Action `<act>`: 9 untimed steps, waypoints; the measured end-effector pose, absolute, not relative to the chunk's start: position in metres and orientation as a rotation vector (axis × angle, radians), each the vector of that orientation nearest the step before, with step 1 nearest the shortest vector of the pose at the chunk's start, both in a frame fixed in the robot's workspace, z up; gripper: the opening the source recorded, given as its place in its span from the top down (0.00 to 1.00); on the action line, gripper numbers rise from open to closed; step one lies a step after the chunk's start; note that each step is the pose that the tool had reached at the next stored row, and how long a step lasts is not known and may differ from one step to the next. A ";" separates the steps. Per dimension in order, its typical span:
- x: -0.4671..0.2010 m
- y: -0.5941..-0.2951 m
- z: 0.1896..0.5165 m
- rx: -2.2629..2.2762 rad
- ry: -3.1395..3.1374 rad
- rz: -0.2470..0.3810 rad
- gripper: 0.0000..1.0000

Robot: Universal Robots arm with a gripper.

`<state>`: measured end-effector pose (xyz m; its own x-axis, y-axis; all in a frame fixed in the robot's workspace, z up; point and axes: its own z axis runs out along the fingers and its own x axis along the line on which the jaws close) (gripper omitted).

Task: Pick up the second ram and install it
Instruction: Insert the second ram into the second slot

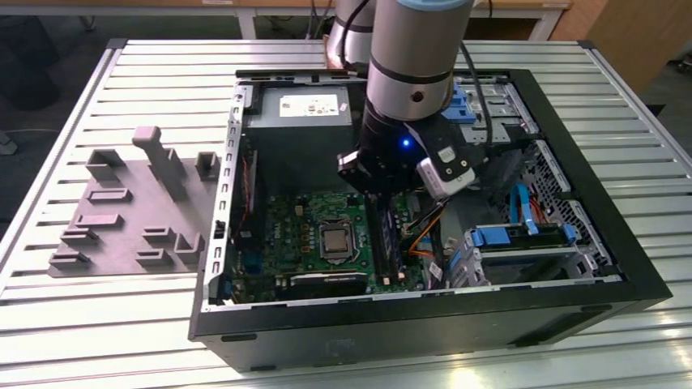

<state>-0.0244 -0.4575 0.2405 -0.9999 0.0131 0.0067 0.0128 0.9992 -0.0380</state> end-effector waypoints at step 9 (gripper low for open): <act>-0.024 -0.458 0.233 -0.020 -3.134 0.059 0.86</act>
<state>-0.0239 -0.4576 0.2331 -0.9999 0.0131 0.0067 0.0129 0.9992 -0.0379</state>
